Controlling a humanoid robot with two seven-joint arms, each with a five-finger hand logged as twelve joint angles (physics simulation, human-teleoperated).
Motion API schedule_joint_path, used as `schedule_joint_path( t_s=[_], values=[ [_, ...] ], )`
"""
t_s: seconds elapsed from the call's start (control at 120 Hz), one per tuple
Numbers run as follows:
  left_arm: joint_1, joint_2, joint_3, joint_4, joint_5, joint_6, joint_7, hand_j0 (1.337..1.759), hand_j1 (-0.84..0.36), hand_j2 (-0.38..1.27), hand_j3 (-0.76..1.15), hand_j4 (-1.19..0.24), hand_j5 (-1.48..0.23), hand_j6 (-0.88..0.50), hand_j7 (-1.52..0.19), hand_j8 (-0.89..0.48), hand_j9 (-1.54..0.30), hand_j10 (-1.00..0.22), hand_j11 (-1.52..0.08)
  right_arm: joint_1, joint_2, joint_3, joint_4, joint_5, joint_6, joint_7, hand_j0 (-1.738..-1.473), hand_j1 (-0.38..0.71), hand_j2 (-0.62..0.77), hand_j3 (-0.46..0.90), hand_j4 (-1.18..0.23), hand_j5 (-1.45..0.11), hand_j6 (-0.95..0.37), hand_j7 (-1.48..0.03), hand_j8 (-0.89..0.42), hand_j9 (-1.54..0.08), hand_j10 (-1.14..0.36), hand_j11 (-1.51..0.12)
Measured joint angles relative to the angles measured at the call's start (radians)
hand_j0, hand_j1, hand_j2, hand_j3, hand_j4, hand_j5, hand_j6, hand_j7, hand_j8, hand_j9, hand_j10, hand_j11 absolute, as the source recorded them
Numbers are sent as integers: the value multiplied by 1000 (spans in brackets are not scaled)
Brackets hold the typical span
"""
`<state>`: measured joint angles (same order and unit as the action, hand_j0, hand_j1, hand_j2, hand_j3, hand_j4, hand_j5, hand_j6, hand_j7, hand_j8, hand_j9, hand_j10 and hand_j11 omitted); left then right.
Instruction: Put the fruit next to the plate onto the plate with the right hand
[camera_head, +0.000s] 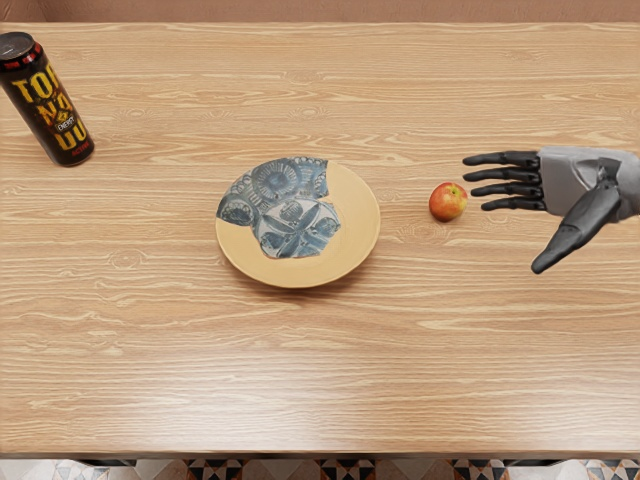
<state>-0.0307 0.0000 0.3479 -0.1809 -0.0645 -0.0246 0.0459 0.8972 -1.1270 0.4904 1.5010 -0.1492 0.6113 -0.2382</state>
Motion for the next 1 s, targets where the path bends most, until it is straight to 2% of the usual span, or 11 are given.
schedule_joint_path(
  t_s=[0.133, 0.308, 0.492, 0.583, 0.7, 0.817, 0.892, 1.0],
  values=[
    [0, 0, 0, 0, 0, 0, 0, 1658, 71, 47, 0, -232, -301, -232, -301, -232, -301, -232, -301, 26, 31, 3, 6, -24, 0, -34, -1658, -240, -17, 0, -94, -121, -94, -121, -94, -121, -94, -121],
    [0, 0, 0, 0, 0, 0, 0, 1658, 71, 47, 0, -232, -301, -232, -301, -232, -301, -232, -301, 60, 72, 5, 9, -84, -42, -106, -1658, -270, -12, 0, -69, -87, -69, -87, -69, -87, -69, -87],
    [0, 0, 0, 0, 0, 0, 0, 1658, 71, 47, 0, -232, -301, -232, -301, -232, -301, -232, -301, 101, 110, 2, 98, -439, -319, -140, -1658, -288, -9, 0, -55, -69, -56, -68, -56, -68, -55, -68],
    [0, 0, 0, 0, 0, 0, 0, 1658, 71, 46, 0, -232, -301, -232, -301, -232, -301, -232, -301, 96, 177, -4, 143, -619, -465, -227, -1658, -294, -8, 0, -50, -62, -52, -61, -51, -62, -50, -61],
    [0, 0, 0, 0, 0, 0, 0, 1658, 71, 46, 0, -232, -301, -232, -301, -232, -301, -232, -301, 65, 243, -38, 164, -782, -626, -299, -1658, -295, -7, 0, -51, -61, -52, -60, -51, -61, -50, -61],
    [0, 0, 0, 0, 0, 0, 0, 1658, 71, 46, 0, -232, -301, -232, -301, -232, -301, -232, -301, 51, 310, -75, 170, -889, -734, -349, -1658, -277, -10, 0, -66, -81, -68, -80, -67, -81, -65, -80],
    [0, 0, 0, 0, 0, 0, 0, 1658, 71, 46, 0, -232, -301, -232, -301, -232, -301, -232, -301, 45, 359, -85, 153, -932, -764, -361, -1658, -257, -13, 0, -83, -103, -85, -102, -84, -102, -82, -102],
    [0, 0, 0, 0, 0, 0, 0, 1658, 71, 46, 0, -232, -301, -232, -301, -232, -301, -232, -301, 28, 436, -92, 85, -1010, -808, -369, -1658, -234, -17, 0, -102, -127, -104, -127, -102, -127, -101, -127]
  ],
)
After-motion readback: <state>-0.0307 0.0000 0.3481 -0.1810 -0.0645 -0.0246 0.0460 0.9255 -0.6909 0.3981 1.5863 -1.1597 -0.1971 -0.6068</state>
